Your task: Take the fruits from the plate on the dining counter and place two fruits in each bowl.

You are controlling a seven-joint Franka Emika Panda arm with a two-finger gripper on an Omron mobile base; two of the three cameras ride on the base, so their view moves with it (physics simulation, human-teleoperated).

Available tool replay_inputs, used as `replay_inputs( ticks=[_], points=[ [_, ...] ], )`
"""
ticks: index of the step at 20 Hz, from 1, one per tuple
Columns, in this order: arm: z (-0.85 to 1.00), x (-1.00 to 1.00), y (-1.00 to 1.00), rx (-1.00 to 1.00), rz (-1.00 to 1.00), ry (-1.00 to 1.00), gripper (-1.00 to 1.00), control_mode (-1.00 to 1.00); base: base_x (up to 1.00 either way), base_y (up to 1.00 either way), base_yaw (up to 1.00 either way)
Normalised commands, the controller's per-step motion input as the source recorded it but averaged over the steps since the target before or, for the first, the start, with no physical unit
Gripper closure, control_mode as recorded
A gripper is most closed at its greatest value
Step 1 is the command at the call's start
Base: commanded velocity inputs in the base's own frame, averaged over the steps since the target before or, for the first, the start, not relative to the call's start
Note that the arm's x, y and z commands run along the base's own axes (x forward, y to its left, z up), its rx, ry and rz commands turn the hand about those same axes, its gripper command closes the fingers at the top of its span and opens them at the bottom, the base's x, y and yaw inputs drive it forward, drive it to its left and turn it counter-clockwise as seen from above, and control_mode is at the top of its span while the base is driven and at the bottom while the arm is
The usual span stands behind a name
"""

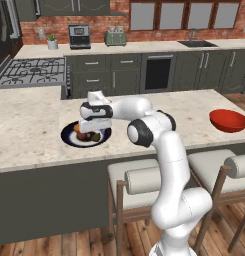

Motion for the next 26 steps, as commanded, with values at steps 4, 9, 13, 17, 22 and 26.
replay_inputs(
  ticks=[4, 9, 13, 17, 22, 26],
  points=[
    [-0.14, -0.01, 0.00, 0.00, 0.00, 0.01, -1.00, -1.00, 0.00, 0.00, 0.00],
    [-0.12, -0.06, 0.00, 0.00, 0.00, 0.01, -1.00, -1.00, 0.00, 0.00, 0.00],
    [-0.07, -0.07, 0.00, 0.00, 0.00, 0.01, -1.00, -1.00, 0.00, 0.00, 0.00],
    [-0.06, -0.09, 0.00, 0.00, 0.00, 0.02, -1.00, -1.00, 0.00, 0.00, 0.00],
    [-0.06, -0.04, 0.00, 0.00, 0.00, 0.01, -1.00, -1.00, 0.00, 0.00, 0.00],
    [-0.11, -0.02, 0.00, 0.00, 0.00, 0.02, 1.00, -1.00, 0.00, 0.00, 0.00]
  ],
)
